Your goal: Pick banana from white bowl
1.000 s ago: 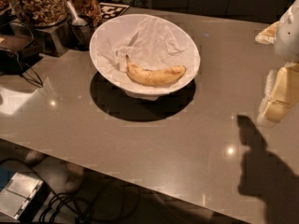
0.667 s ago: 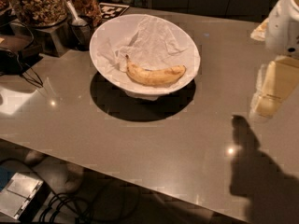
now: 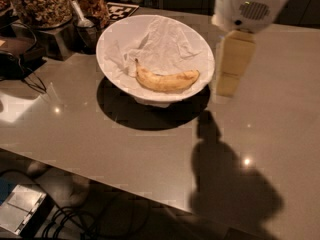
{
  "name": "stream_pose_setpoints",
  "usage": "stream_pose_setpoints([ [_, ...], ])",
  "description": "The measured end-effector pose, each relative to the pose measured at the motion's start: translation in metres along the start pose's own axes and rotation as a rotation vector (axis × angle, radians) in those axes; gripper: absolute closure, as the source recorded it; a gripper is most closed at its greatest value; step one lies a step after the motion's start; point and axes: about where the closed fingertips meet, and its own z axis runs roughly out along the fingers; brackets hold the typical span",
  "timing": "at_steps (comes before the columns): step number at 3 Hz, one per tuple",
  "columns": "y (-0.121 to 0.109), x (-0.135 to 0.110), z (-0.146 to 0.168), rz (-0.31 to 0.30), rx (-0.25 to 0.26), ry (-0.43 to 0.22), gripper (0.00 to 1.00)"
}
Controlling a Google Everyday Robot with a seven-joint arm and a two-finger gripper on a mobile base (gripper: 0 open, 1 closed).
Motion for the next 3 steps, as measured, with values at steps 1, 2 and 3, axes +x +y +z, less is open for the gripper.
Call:
stream_pose_setpoints([
  [1,-0.006,-0.011,-0.002,-0.011,0.031,-0.026,0.00],
  [2,-0.013,-0.015,0.009,0.018,0.033,-0.024,0.00],
  [3,-0.035,-0.038,0.024,0.035,0.040,-0.008,0.00],
])
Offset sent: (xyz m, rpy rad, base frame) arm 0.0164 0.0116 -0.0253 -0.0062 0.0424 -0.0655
